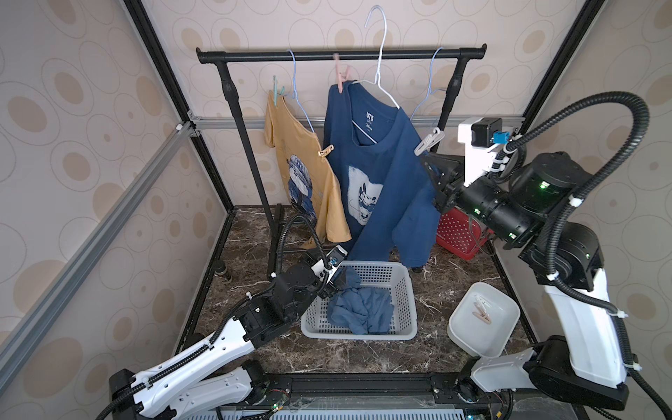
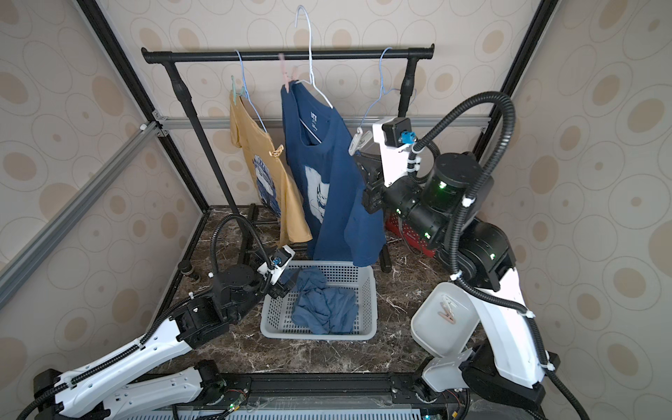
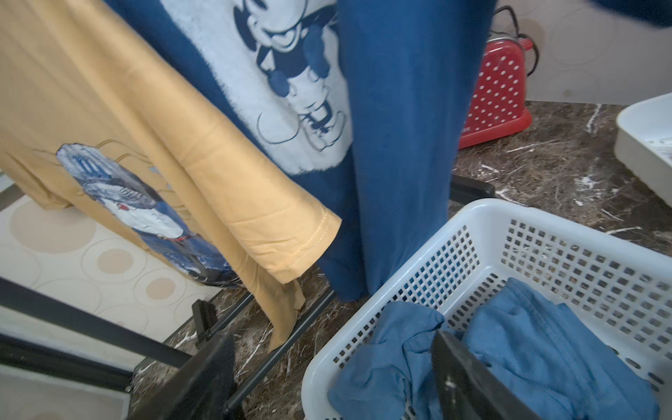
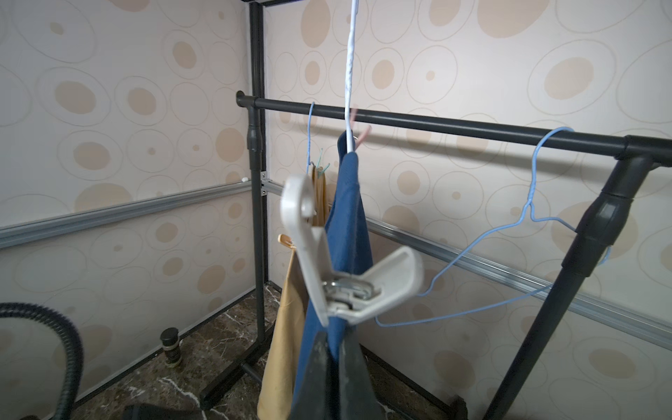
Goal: Remove the clothespins securing t-shirts to the hanger
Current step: Pick up the hanger from the clothes rail.
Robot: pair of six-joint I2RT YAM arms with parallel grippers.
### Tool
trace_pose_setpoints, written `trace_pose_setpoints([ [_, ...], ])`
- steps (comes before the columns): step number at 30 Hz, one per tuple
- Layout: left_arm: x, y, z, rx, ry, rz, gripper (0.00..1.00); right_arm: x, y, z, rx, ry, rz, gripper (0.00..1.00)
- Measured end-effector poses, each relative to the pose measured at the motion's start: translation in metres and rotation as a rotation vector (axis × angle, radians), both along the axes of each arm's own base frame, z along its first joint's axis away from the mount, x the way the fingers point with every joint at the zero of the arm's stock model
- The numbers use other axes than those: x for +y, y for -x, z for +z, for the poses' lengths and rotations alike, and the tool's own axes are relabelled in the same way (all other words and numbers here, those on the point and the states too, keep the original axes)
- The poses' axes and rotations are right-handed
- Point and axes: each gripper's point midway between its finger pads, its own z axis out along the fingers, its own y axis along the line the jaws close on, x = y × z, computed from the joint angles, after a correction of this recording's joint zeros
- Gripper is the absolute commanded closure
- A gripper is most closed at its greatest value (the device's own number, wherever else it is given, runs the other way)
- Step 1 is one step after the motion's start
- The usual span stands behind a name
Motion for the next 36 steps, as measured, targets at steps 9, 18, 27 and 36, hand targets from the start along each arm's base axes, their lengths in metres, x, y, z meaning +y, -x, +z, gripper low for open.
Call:
trace_pose_setpoints([
  [9, 0.027, 0.001, 0.013, -0.019, 0.034, 0.11, 0.14, -0.029, 0.062, 0.016, -0.033, -0.014, 0.117, 1.0],
  [18, 0.045, 0.007, 0.032, -0.02, 0.064, 0.157, 0.13, -0.067, 0.108, 0.047, -0.121, -0.064, 0.133, 1.0],
  [27, 0.054, 0.01, 0.036, 0.005, 0.065, 0.192, 0.13, -0.084, 0.132, 0.069, -0.184, -0.112, 0.155, 1.0],
  [36, 0.054, 0.01, 0.051, 0.019, 0.103, 0.202, 0.12, -0.073, 0.127, 0.014, -0.069, -0.031, 0.185, 1.0],
])
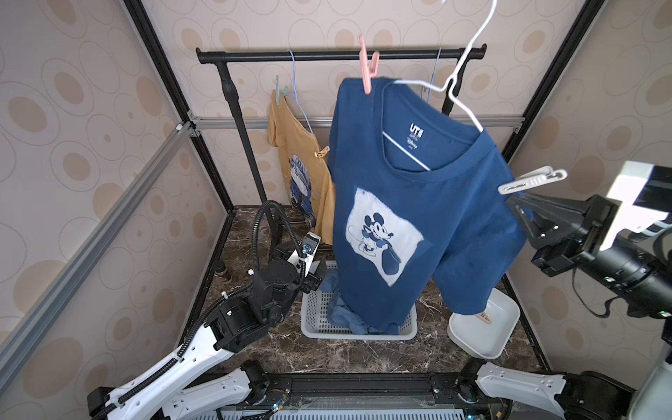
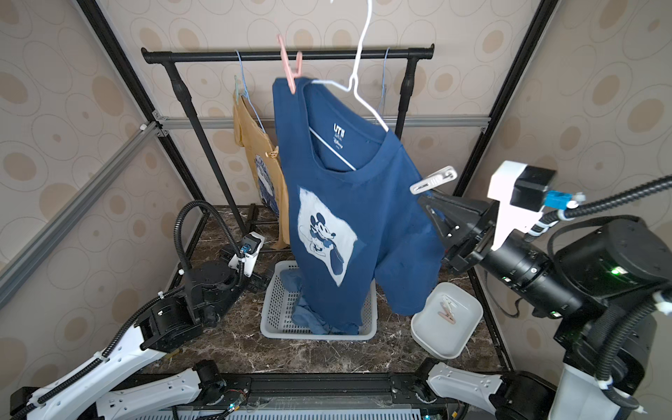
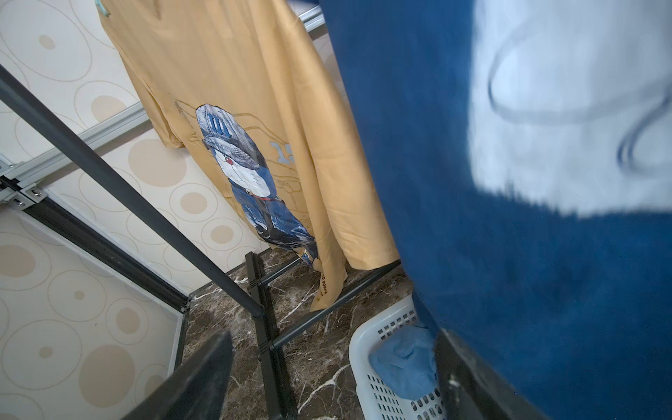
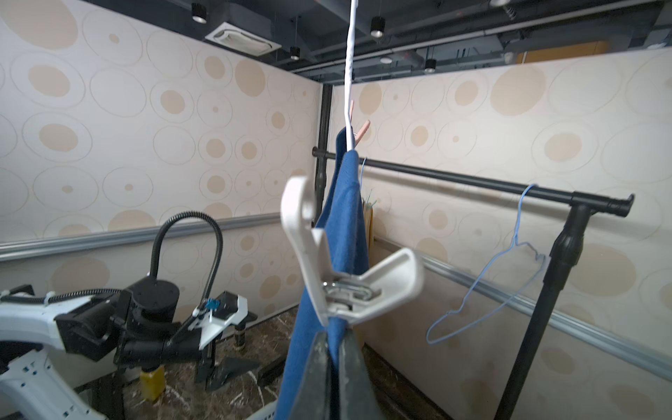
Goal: Remove the clothespins securing t-shirts to the hanger
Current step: Pick up the hanger from the clothes rail.
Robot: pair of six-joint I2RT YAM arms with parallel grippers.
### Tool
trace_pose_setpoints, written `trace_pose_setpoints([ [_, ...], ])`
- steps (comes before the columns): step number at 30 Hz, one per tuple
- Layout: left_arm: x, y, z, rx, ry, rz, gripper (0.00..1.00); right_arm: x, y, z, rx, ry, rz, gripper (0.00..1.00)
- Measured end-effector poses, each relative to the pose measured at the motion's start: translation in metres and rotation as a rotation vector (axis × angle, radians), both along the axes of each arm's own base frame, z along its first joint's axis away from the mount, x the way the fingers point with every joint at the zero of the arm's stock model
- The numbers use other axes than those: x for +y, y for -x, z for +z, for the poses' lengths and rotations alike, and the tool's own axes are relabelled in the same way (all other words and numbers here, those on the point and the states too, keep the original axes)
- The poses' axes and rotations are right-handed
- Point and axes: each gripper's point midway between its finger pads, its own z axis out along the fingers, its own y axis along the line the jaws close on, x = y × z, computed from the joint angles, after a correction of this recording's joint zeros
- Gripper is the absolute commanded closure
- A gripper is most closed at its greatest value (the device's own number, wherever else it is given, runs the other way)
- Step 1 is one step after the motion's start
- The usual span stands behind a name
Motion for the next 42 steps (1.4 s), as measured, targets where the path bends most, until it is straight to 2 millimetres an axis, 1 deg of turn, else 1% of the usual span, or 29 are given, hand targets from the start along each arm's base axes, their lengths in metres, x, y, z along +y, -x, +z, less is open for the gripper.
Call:
trace_pose_setpoints([
  [5, -0.005, 0.005, 0.022, -0.015, 0.058, -0.042, 0.11, 0.012, -0.005, -0.045, 0.082, 0.067, 0.032, 1.0],
  [8, -0.007, 0.008, 0.032, -0.023, 0.094, -0.068, 0.11, 0.014, -0.006, -0.064, 0.117, 0.083, 0.042, 1.0],
  [13, -0.008, 0.012, 0.048, -0.034, 0.141, -0.09, 0.1, 0.015, -0.003, -0.09, 0.141, 0.09, 0.057, 1.0],
  [17, -0.009, 0.014, 0.061, -0.049, 0.169, -0.1, 0.09, 0.021, -0.006, -0.11, 0.167, 0.095, 0.071, 1.0],
  [20, -0.011, 0.014, 0.068, -0.049, 0.183, -0.105, 0.09, 0.03, -0.01, -0.125, 0.189, 0.104, 0.092, 1.0],
  [25, -0.02, 0.01, 0.084, -0.034, 0.217, -0.117, 0.09, 0.047, -0.021, -0.149, 0.221, 0.12, 0.124, 1.0],
  [29, -0.021, 0.009, 0.094, -0.024, 0.247, -0.111, 0.09, 0.059, -0.03, -0.168, 0.242, 0.138, 0.14, 1.0],
  [32, -0.02, 0.01, 0.097, -0.017, 0.265, -0.107, 0.09, 0.07, -0.037, -0.177, 0.25, 0.149, 0.163, 1.0],
  [34, -0.02, 0.01, 0.096, -0.01, 0.268, -0.104, 0.09, 0.08, -0.043, -0.177, 0.257, 0.157, 0.185, 1.0],
  [36, -0.019, 0.009, 0.094, -0.003, 0.269, -0.098, 0.09, 0.09, -0.053, -0.171, 0.26, 0.152, 0.213, 1.0],
  [38, -0.018, 0.009, 0.093, 0.003, 0.269, -0.092, 0.09, 0.099, -0.072, -0.164, 0.269, 0.121, 0.231, 1.0],
  [40, -0.016, 0.009, 0.093, 0.002, 0.273, -0.084, 0.09, 0.1, -0.091, -0.162, 0.288, 0.089, 0.231, 1.0],
  [42, -0.014, 0.009, 0.093, 0.001, 0.275, -0.074, 0.08, 0.098, -0.106, -0.16, 0.303, 0.056, 0.23, 1.0],
])
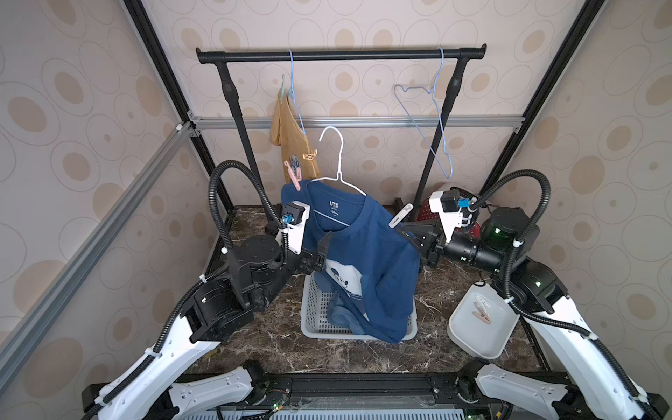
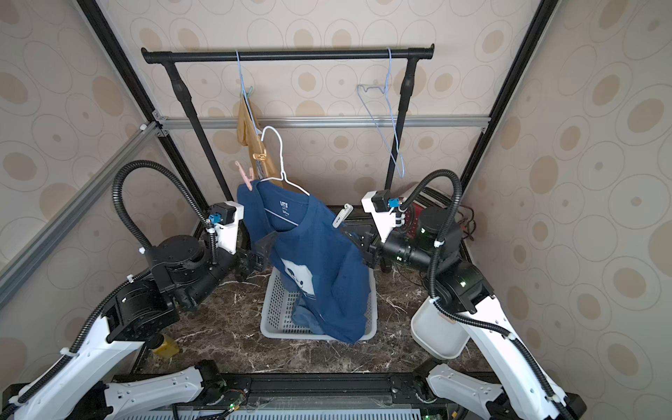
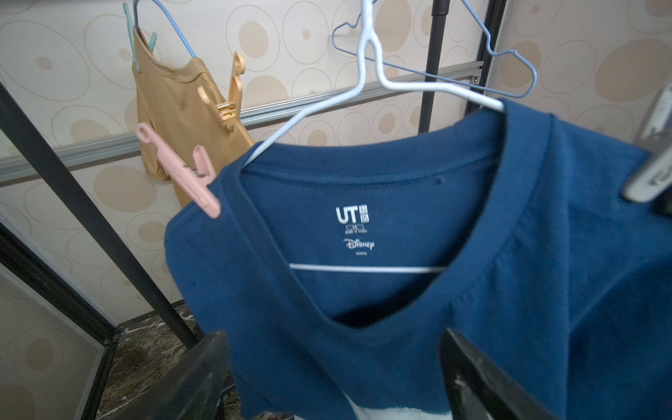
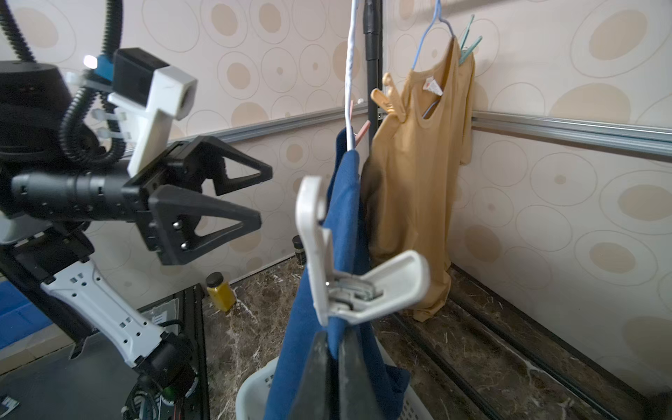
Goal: Remove the clothespins securing t-shirts to the hanger
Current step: Pick up the hanger from the clothes rail.
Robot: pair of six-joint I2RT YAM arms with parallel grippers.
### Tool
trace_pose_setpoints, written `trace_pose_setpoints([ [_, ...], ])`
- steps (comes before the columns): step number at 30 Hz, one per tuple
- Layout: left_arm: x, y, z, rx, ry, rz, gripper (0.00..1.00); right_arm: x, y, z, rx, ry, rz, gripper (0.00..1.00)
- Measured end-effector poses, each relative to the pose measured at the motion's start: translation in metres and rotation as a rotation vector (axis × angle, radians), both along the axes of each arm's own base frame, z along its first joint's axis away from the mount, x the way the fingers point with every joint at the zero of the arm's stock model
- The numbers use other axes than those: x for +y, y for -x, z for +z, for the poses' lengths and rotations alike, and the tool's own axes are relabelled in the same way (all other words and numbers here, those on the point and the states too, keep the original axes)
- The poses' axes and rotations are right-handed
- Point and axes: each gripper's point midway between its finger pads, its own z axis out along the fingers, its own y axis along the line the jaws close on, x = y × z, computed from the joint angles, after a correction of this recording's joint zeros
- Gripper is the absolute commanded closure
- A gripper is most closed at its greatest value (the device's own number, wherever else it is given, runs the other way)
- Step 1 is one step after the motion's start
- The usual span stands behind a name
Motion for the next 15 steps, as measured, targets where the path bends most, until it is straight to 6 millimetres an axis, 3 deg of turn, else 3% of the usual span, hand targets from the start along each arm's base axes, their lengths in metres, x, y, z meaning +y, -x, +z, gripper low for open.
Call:
trace_pose_setpoints([
  [3, 0.006, 0.001, 0.001, -0.003, 0.006, 0.017, 0.08, -0.003, -0.011, 0.006, 0.018, -0.046, 0.005, 1.0],
  [7, 0.012, 0.002, 0.002, -0.005, 0.005, 0.038, 0.07, 0.0, -0.002, 0.012, 0.011, -0.074, 0.06, 1.0],
  [15, 0.008, -0.005, 0.01, -0.003, -0.005, 0.061, 0.06, -0.01, 0.026, -0.021, 0.04, -0.059, 0.09, 1.0],
])
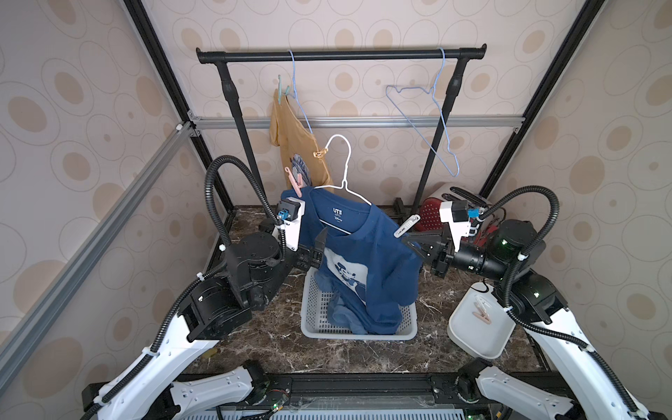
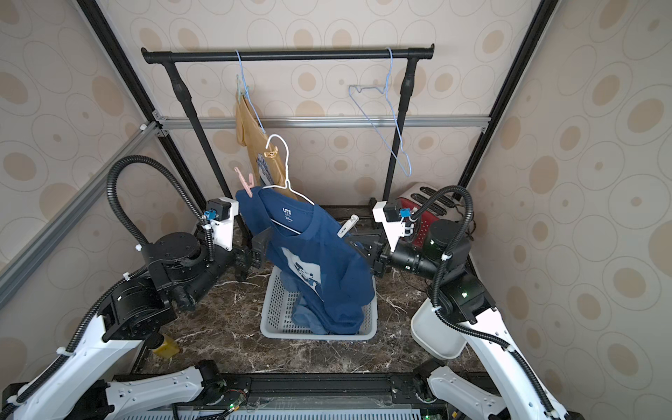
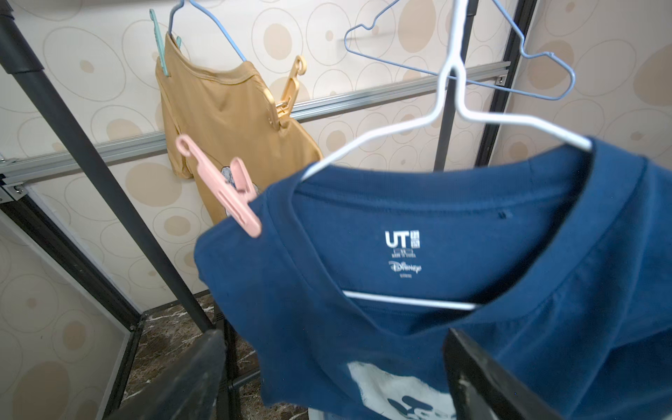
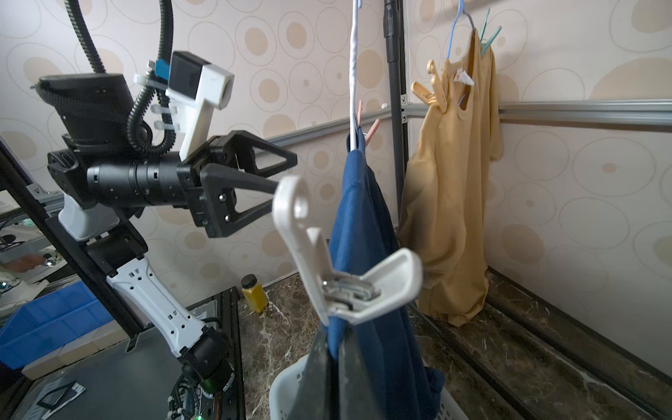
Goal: Remove the clothespins securing t-shirts to the hanger
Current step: Pick up the hanger from the clothes rail.
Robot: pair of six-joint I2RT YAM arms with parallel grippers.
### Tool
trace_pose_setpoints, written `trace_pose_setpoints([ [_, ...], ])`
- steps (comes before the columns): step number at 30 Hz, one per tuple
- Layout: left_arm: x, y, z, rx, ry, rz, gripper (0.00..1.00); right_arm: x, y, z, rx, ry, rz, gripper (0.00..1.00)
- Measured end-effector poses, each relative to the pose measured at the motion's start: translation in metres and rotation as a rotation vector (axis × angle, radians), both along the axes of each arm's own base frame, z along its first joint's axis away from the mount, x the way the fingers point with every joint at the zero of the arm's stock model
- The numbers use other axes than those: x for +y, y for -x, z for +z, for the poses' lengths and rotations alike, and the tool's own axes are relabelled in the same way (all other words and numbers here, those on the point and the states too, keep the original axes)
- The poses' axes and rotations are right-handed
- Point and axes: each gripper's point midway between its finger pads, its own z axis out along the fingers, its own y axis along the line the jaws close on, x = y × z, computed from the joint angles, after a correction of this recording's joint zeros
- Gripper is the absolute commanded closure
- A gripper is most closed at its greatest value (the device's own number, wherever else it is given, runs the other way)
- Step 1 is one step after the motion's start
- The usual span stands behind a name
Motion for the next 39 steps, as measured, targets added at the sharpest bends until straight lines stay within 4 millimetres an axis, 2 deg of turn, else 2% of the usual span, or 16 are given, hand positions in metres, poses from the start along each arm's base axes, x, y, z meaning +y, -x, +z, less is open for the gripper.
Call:
trace_pose_setpoints([
  [6, -0.014, -0.008, 0.017, -0.006, 0.014, -0.018, 0.09, -0.001, 0.002, -0.03, 0.045, 0.024, -0.001, 1.0],
  [12, -0.033, -0.014, 0.023, 0.016, 0.039, -0.055, 0.17, 0.001, -0.004, -0.054, 0.083, 0.057, -0.007, 1.0],
  [20, -0.058, -0.025, 0.024, 0.092, 0.056, -0.101, 0.24, -0.002, 0.001, -0.057, 0.053, 0.081, -0.007, 1.0],
  [25, -0.056, -0.044, 0.019, 0.163, 0.096, -0.083, 0.28, -0.003, 0.003, -0.06, 0.049, 0.094, -0.005, 1.0],
  [30, -0.057, -0.048, 0.011, 0.196, 0.101, -0.09, 0.3, -0.003, 0.004, -0.061, 0.046, 0.103, -0.002, 1.0],
  [39, -0.076, -0.056, -0.001, 0.241, 0.101, -0.13, 0.5, -0.005, 0.004, -0.07, 0.059, 0.134, -0.009, 1.0],
])
